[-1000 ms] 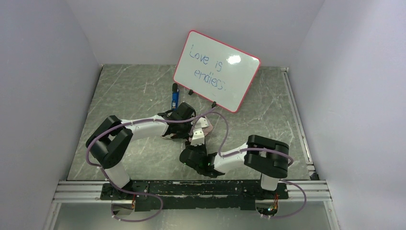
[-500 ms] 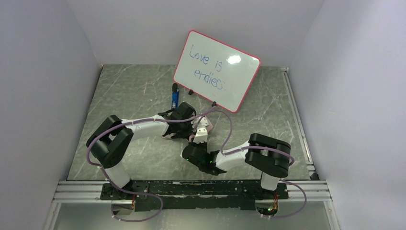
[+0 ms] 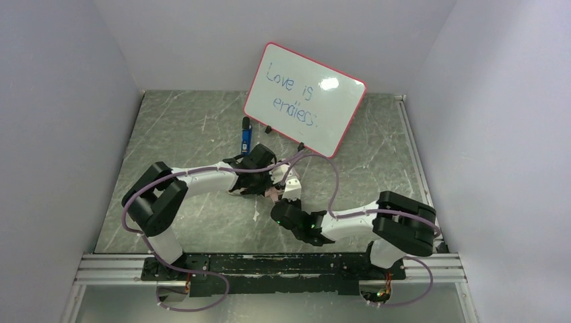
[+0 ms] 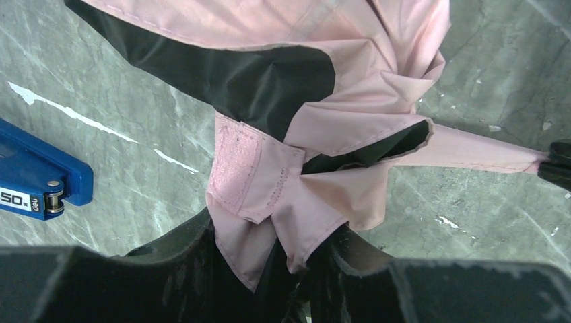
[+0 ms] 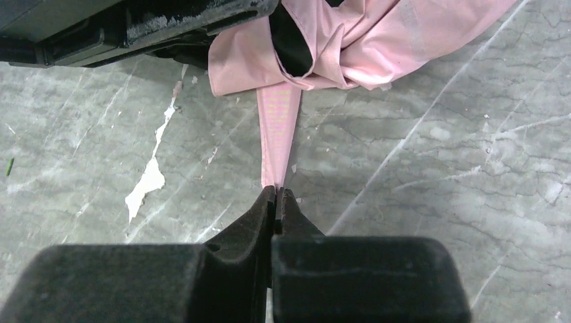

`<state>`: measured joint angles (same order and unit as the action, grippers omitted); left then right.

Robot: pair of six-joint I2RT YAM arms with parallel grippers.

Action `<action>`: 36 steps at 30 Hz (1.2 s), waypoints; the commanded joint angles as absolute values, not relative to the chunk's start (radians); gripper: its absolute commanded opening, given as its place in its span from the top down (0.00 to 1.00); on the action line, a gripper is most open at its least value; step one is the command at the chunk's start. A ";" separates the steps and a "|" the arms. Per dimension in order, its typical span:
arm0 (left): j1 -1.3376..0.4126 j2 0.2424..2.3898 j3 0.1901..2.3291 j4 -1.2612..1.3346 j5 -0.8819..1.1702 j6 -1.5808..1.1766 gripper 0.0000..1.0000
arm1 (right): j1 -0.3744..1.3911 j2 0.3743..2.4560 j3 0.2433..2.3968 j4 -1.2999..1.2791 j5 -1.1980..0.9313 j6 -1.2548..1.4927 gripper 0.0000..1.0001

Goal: Put away the umbrella

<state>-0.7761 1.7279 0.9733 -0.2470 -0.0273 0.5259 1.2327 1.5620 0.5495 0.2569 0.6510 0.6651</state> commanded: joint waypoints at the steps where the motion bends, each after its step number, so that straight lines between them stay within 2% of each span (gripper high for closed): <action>1: -0.767 1.814 0.916 -0.292 -0.148 0.516 0.95 | 1.253 1.511 0.504 0.081 0.536 0.661 1.00; 16: -0.767 1.813 0.911 -0.268 -0.198 0.481 0.95 | 1.322 1.420 0.367 0.087 0.393 0.823 1.00; 25: -0.792 1.805 0.887 -0.271 -0.159 0.530 0.95 | 1.328 1.347 0.353 0.131 0.400 0.756 1.00; 26: -0.798 1.801 0.880 -0.266 -0.157 0.537 0.95 | 1.328 1.324 0.359 0.119 0.412 0.739 0.98; 30: -0.812 1.785 0.853 -0.244 -0.153 0.551 0.95 | 1.327 1.182 0.390 0.017 0.500 0.702 0.69; 33: -0.820 1.781 0.842 -0.227 -0.156 0.551 0.95 | 1.327 1.023 0.416 -0.113 0.623 0.706 0.59; 36: -0.830 1.786 0.833 -0.212 -0.171 0.549 0.95 | 1.325 0.823 0.446 -0.252 0.755 0.732 0.53</action>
